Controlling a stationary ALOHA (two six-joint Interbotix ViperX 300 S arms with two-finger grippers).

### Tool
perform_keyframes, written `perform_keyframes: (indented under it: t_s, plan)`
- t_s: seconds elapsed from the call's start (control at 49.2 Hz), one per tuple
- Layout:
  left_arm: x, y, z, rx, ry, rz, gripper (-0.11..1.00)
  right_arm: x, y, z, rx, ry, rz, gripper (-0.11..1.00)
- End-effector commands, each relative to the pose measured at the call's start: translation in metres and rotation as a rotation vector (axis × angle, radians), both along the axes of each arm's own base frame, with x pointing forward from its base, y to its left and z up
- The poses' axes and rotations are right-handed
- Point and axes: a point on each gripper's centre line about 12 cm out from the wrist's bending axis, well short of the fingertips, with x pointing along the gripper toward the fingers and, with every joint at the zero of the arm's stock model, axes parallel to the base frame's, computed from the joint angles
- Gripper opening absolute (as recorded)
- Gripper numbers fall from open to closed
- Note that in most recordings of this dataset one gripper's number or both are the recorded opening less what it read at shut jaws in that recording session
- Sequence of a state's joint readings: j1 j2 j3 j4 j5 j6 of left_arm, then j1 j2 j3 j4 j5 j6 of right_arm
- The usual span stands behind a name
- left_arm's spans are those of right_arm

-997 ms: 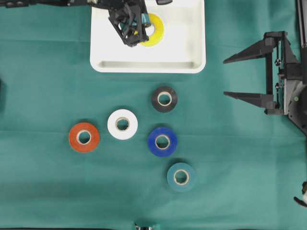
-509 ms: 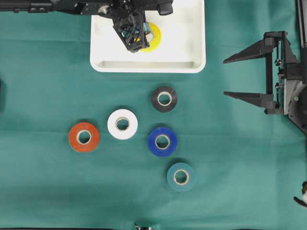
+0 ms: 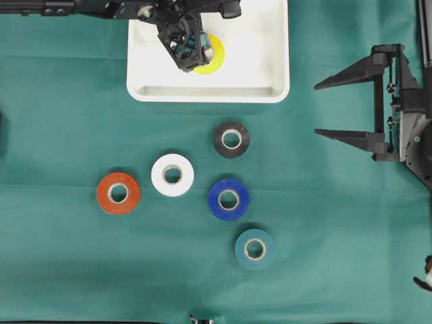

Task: Pick up the tape from a random location and place it into the white case.
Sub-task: 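Lower the yellow tape into the tray and open the left gripper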

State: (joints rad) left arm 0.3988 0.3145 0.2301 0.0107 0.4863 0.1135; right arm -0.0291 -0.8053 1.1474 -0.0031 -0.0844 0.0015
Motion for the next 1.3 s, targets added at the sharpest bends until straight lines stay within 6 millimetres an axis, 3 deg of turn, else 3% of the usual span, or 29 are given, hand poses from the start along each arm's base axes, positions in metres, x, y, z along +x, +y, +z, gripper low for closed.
perform_keyframes:
  t_s: [0.0,0.081,0.142,0.631,0.875,1.282]
  plan:
    - [0.003,0.003,0.014,0.014,-0.041,0.006,0.7,0.002,0.0,0.004,-0.002,-0.011,0.0,0.92]
    - [0.004,0.003,0.015,0.016,-0.045,0.005,0.9,0.002,0.0,0.004,0.0,-0.011,0.0,0.92]
    - [0.004,0.003,0.015,0.016,-0.045,0.005,0.99,0.002,0.0,0.004,-0.002,-0.011,0.0,0.92]
    - [0.002,0.003,0.02,0.017,-0.045,0.007,0.99,0.002,0.0,0.004,0.0,-0.012,0.0,0.92]
    - [-0.005,-0.002,0.058,0.03,-0.079,0.004,0.99,0.002,0.0,0.004,-0.002,-0.012,0.0,0.92]
    - [-0.022,-0.03,0.136,0.043,-0.12,-0.037,0.99,0.002,0.0,0.005,-0.002,-0.017,0.0,0.92]
